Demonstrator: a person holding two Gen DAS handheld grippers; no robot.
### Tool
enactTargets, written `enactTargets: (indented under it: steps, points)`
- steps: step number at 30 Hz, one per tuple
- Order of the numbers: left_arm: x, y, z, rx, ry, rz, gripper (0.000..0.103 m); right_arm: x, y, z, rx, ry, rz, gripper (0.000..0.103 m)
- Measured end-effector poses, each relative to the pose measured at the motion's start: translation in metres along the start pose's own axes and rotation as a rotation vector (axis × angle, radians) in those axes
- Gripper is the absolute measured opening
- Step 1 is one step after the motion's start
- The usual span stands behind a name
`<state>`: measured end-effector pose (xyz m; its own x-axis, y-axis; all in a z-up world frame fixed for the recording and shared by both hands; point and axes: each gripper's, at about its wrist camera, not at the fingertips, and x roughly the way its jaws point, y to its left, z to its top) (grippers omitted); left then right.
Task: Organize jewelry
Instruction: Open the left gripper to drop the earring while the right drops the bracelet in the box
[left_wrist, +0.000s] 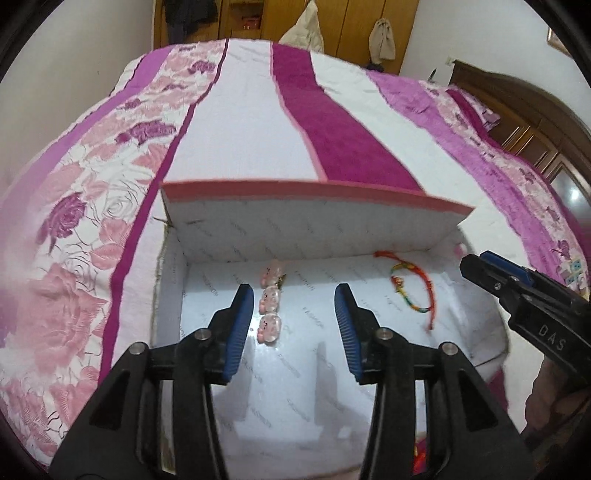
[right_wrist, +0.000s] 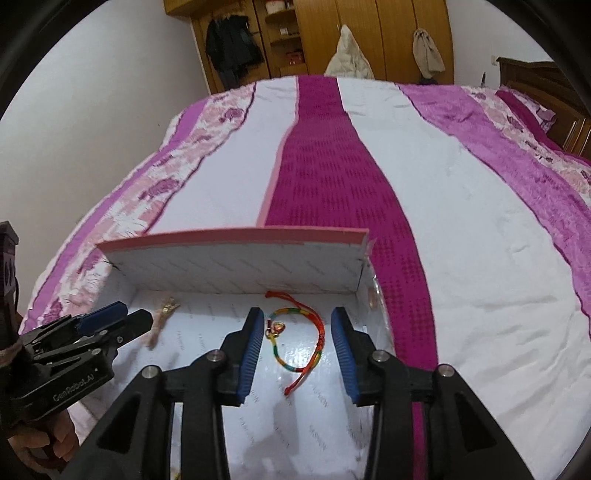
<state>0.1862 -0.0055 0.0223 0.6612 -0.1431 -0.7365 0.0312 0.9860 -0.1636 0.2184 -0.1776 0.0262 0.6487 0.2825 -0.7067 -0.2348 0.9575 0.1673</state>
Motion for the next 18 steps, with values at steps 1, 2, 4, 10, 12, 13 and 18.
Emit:
enactTargets:
  steps: [1, 2, 4, 10, 12, 13, 18]
  points:
    - [-0.006, 0.000, 0.000, 0.002, -0.013, -0.002, 0.038, -0.007, 0.001, 0.000, 0.000, -0.017, 0.005, 0.041]
    - [-0.012, -0.001, 0.000, 0.005, -0.027, -0.003, 0.038, -0.014, 0.003, 0.000, 0.000, -0.035, 0.010, 0.041]
    - [-0.022, -0.002, 0.000, 0.011, -0.049, -0.001, 0.038, -0.030, 0.005, -0.001, -0.002, -0.071, 0.019, 0.043]
    - [-0.058, -0.001, -0.005, 0.020, -0.116, -0.007, 0.040, -0.069, 0.018, -0.009, -0.024, -0.155, 0.038, 0.045]
    - [-0.070, -0.001, -0.008, 0.025, -0.135, -0.007, 0.040, -0.081, 0.023, -0.013, -0.032, -0.180, 0.040, 0.046]
    - [-0.075, -0.001, -0.010, 0.026, -0.141, -0.007, 0.040, -0.088, 0.025, -0.016, -0.035, -0.192, 0.043, 0.048]
    - [-0.099, 0.004, -0.022, 0.034, -0.162, 0.000, 0.042, -0.115, 0.033, -0.033, -0.046, -0.230, 0.055, 0.049]
